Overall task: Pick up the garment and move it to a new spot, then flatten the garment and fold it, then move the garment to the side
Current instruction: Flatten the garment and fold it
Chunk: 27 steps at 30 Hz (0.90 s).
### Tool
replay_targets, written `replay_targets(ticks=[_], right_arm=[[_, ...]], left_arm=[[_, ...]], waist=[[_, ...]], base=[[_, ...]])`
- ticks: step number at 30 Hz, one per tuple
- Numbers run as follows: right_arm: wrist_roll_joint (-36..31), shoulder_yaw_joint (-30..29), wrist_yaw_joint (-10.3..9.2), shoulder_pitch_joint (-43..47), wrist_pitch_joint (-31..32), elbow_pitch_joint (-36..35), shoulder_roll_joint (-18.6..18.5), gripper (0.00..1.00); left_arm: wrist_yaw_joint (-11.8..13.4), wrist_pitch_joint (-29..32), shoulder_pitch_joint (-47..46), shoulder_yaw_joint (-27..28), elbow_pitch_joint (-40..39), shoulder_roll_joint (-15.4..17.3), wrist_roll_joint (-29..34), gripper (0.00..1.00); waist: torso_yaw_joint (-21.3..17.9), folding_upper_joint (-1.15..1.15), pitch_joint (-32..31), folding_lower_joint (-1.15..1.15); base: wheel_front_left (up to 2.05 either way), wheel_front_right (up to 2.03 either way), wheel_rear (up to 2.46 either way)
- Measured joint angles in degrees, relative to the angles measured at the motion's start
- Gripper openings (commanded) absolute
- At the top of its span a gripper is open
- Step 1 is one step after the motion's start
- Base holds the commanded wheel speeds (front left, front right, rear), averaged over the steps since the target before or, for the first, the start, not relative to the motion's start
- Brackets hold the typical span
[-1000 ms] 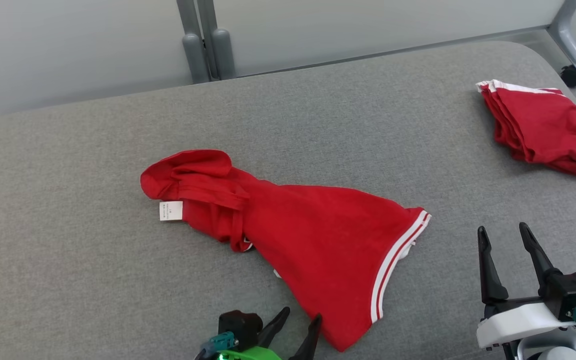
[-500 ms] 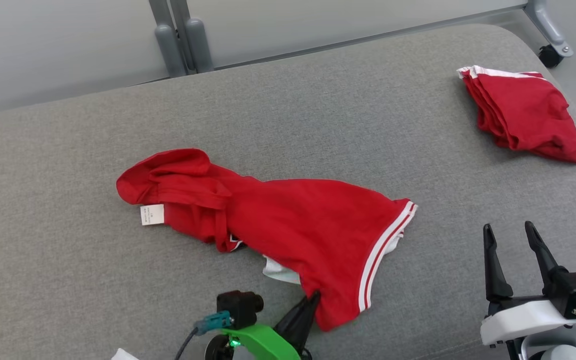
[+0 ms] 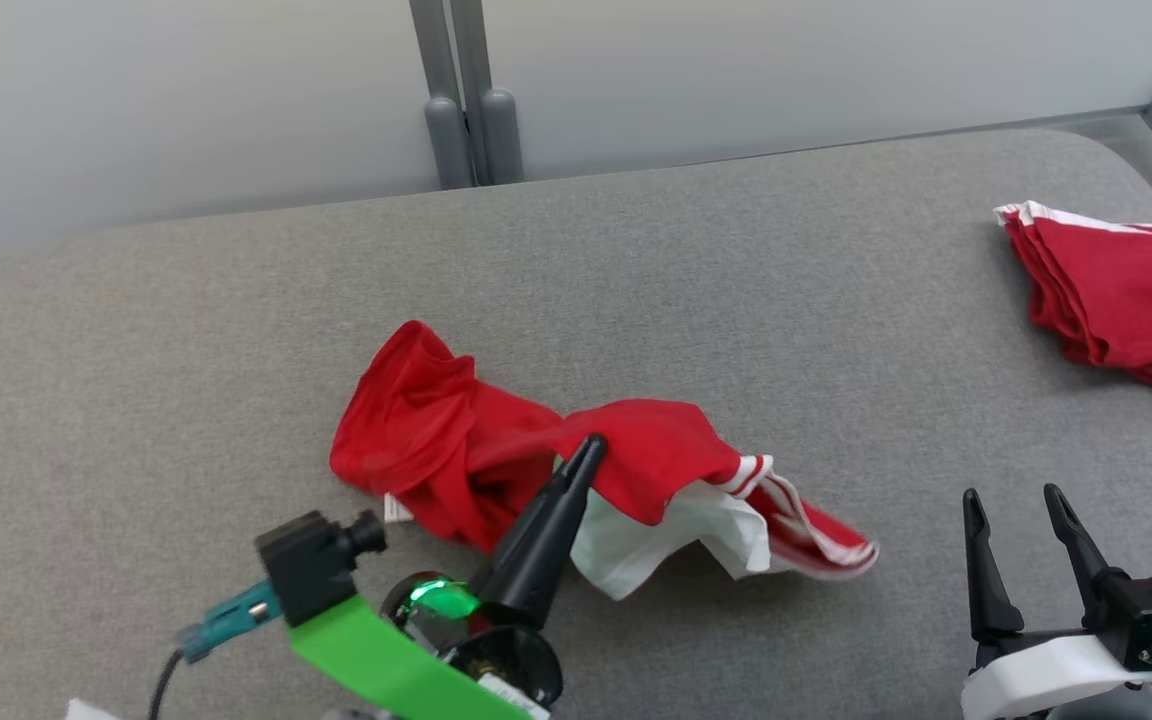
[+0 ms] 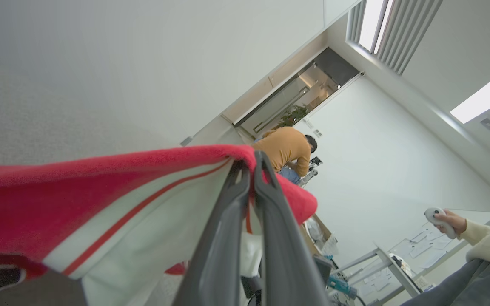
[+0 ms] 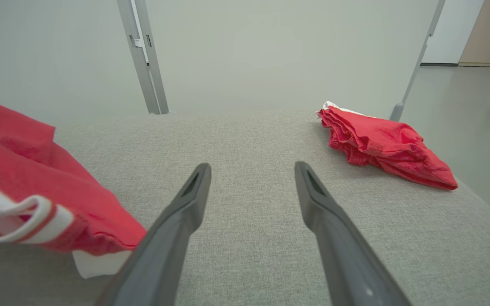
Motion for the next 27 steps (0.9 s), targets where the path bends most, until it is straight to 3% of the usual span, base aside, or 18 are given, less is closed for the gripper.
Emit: replay_targets(ticks=[10, 16, 21, 27], right_arm=[[1.03, 0.08, 0.00, 0.36, 0.00, 0.30, 0.01, 1.00], [1.85, 0.53, 0.00, 0.19, 0.00, 0.58, 0.01, 1.00], [2.27, 1.20, -0.01, -1.52, 0.00, 0.71, -0.01, 1.00], [3.01, 2.26, 0.00, -5.81, 0.00, 0.71, -0.01, 1.00]], left_arm=[[6.42, 1.16, 5.67, 4.89, -21.84, 6.12, -0.41, 0.00], [7.73, 5.05, 5.15, 6.86, -29.06, 10.66, 0.22, 0.00], [7.12, 10.93, -0.43, 9.24, -28.61, 14.23, -4.26, 0.00], [7.32, 20.56, -13.08, 13.25, -14.92, 18.24, -12.59, 0.00]], waist=[[3.64, 0.00, -1.91, 0.00], [3.42, 0.00, -1.06, 0.00], [2.05, 0.00, 0.46, 0.00], [-1.11, 0.00, 3.53, 0.00]], base=[[0.00, 0.00, 0.00], [0.00, 0.00, 0.00], [0.00, 0.00, 0.00], [0.00, 0.00, 0.00]])
